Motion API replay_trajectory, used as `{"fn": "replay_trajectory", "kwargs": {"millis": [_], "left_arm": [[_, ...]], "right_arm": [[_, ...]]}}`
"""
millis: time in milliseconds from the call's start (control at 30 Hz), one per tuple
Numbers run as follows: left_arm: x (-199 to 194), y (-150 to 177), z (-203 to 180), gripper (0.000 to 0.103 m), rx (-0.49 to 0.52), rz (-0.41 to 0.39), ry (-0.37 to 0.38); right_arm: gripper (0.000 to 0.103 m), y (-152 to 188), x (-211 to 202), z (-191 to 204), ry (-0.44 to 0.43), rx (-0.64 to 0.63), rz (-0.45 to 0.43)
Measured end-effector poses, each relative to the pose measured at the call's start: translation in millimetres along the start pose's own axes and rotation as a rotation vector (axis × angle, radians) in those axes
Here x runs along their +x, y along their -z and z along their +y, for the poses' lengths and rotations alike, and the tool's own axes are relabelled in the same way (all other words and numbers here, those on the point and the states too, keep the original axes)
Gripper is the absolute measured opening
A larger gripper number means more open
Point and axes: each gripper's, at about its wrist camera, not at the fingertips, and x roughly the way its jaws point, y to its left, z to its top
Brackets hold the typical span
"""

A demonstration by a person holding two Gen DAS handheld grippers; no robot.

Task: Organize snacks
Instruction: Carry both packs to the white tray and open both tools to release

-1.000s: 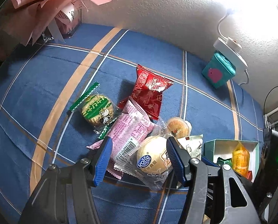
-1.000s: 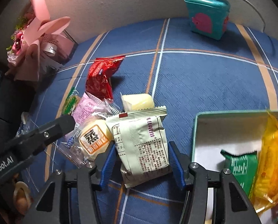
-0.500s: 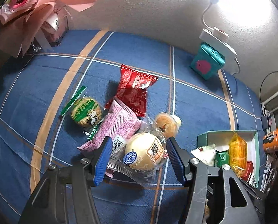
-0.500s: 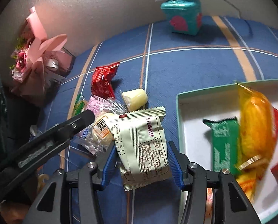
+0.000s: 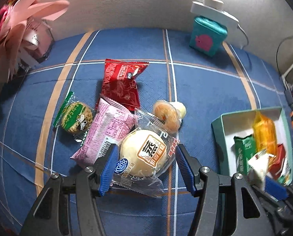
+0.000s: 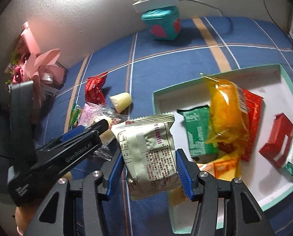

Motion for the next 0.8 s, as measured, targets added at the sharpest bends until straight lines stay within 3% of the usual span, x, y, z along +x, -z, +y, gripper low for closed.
{"fn": "replay_trajectory", "kwargs": {"millis": [367, 600, 700, 800], "left_arm": [[9, 6, -23, 0.060, 0.068, 0.014, -0.070], [12, 14, -40, 0.060, 0.118, 0.008, -0.162], [9, 17, -46, 0.053, 0.120, 0.000, -0.193], [1, 19, -47, 0.047, 0.089, -0.009, -0.166]], "right_arm": [[0.055, 1, -2, -21, -0.005, 0.061, 0.016], [0.055, 2, -4, -27, 0.006, 0.073, 0.026], [0.055, 3, -7, -31, -0.003, 0.078, 0.026], [0.055, 3, -11, -32, -0.011, 0.082, 0.018]]}}
